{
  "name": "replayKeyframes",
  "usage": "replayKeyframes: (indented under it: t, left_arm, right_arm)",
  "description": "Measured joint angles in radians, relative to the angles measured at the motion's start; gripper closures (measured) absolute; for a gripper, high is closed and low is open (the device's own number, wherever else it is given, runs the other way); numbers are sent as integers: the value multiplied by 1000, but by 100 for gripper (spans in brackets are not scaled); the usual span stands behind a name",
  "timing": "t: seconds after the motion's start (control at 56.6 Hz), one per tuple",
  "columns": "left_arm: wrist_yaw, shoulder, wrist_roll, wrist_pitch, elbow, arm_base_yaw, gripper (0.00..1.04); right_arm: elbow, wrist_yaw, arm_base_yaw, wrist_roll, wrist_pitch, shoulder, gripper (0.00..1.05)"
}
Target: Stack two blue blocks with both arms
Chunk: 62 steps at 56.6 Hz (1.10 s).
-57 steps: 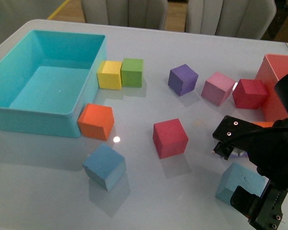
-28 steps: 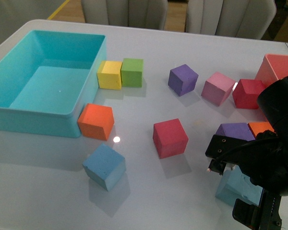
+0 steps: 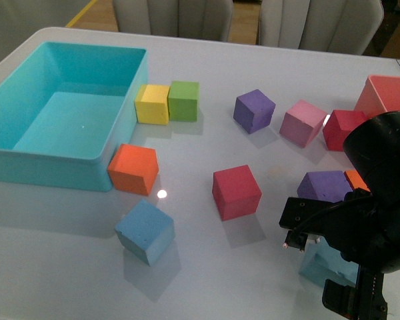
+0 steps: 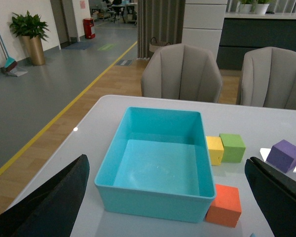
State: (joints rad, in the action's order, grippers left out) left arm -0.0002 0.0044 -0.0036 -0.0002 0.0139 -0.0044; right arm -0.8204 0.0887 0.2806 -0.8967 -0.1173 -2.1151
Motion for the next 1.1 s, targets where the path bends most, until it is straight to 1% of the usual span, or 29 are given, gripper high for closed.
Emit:
replayKeyframes:
  t: [0.177, 0.301, 0.424, 0.566, 0.619, 0.725, 0.884, 0.955, 1.008, 1.096]
  left_arm:
    - [0, 0, 0, 0, 0, 0, 9]
    - [0, 0, 0, 0, 0, 0, 9]
    - [0, 0, 0, 0, 0, 0, 9]
    - [0, 0, 0, 0, 0, 0, 9]
    - [0, 0, 0, 0, 0, 0, 9]
    - [0, 0, 0, 0, 0, 0, 9]
    - [0, 0, 0, 0, 0, 0, 9]
    - [0, 0, 0, 0, 0, 0, 9]
    - [0, 0, 0, 0, 0, 0, 9]
    - [0, 0, 0, 0, 0, 0, 9]
  right_arm:
    - [-2, 0, 0, -18, -5, 0, 48]
    - [-1, -14, 0, -24, -19, 11, 57]
    - [1, -67, 0, -19, -47, 53, 59]
    - [-17, -154, 1, 8, -93, 158, 61]
    - [-44, -187, 3, 31, -111, 197, 62]
    - [-123, -222, 8, 84, -130, 230, 62]
    - [-261, -212, 21, 168, -140, 200, 62]
    - [-334, -196, 28, 199, -148, 158, 61]
    - [-394, -185, 36, 227, -157, 116, 58]
    - [-476, -172, 47, 262, -176, 51, 58]
